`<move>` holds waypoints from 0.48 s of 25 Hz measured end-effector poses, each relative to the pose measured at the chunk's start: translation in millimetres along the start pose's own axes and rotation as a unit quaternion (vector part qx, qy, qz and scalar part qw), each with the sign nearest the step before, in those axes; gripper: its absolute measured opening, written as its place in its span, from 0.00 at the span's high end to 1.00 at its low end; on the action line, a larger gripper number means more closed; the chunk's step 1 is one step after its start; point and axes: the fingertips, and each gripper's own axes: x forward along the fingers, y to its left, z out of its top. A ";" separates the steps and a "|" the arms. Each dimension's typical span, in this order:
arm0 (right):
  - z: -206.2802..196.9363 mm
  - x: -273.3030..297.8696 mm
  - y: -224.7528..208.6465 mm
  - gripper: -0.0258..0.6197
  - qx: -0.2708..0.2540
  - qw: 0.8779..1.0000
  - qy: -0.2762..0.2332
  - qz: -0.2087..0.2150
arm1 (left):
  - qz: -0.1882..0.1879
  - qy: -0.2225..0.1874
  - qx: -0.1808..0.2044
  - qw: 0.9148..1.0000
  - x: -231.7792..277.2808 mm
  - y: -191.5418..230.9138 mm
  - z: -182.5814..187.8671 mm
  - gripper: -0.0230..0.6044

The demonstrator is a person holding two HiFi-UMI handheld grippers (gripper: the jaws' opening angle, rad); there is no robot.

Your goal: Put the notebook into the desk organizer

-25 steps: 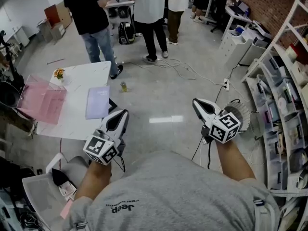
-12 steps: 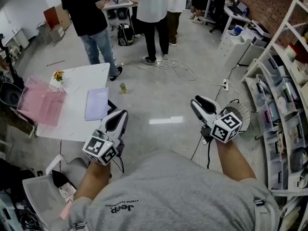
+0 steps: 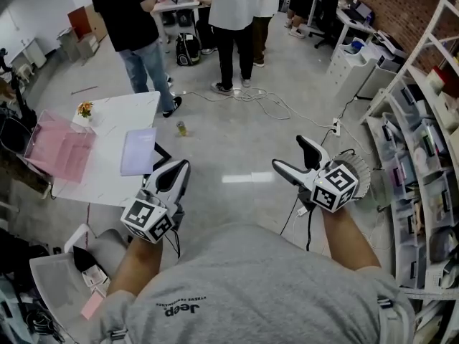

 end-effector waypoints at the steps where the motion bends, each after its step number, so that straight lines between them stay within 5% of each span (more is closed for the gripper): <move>1: 0.2 -4.6 -3.7 0.31 -0.001 1.000 0.000 0.004 | 0.003 0.000 0.000 1.000 3.5 -5.2 -0.4 0.89; 12: -18.1 -28.3 -51.9 0.31 0.009 0.999 0.010 0.048 | 0.036 0.012 -0.005 0.999 50.7 -45.9 -18.3 0.89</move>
